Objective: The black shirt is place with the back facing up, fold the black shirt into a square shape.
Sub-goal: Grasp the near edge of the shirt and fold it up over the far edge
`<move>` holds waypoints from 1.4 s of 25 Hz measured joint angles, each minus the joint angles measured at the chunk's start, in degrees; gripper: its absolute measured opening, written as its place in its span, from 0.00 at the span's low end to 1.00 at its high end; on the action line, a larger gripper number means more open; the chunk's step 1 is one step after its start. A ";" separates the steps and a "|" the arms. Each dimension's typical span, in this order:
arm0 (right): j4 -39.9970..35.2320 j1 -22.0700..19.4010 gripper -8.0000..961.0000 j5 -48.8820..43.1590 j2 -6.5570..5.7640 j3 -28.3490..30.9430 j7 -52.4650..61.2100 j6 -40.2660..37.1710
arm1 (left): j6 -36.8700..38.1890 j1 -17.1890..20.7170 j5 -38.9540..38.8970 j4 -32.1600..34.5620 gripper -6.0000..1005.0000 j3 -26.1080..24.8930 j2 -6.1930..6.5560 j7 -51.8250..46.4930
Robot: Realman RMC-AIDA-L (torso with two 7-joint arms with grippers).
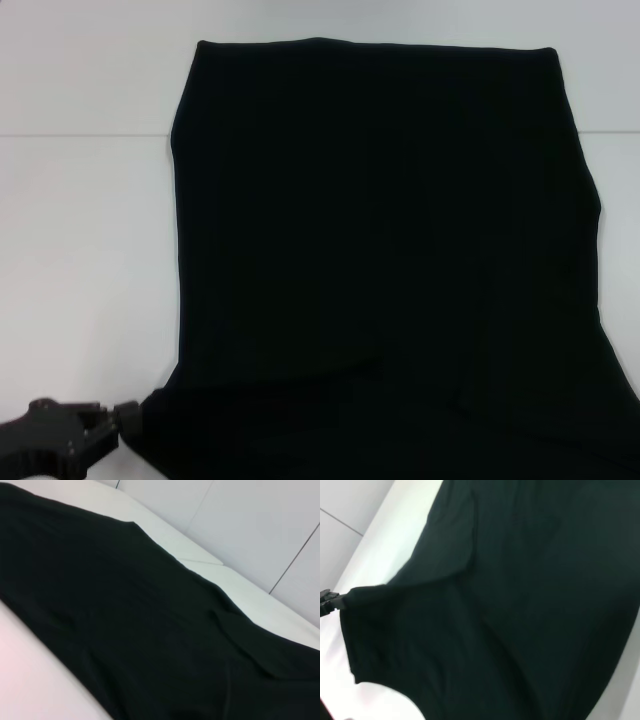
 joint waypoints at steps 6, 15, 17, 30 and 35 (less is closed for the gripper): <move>0.03 3.44 0.08 0.34 0.28 4.57 -1.06 2.00 | -1.57 -5.01 -2.81 -0.83 0.06 -0.09 1.41 -2.38; 2.77 11.34 0.08 4.46 0.02 8.62 0.24 14.28 | -17.61 -20.59 -3.90 -10.55 0.07 0.57 6.97 -7.73; 3.95 13.13 0.08 4.85 0.14 8.64 0.97 18.91 | -21.90 -23.49 -3.85 -12.36 0.07 0.71 7.55 -8.61; 11.77 25.41 0.08 4.91 -0.07 7.90 4.24 48.26 | -50.01 -33.70 -3.89 -18.30 0.08 8.37 8.40 -13.39; 11.99 28.75 0.08 4.92 0.45 7.44 5.11 54.29 | -54.42 -36.11 -4.20 -18.53 0.08 8.75 8.76 -13.41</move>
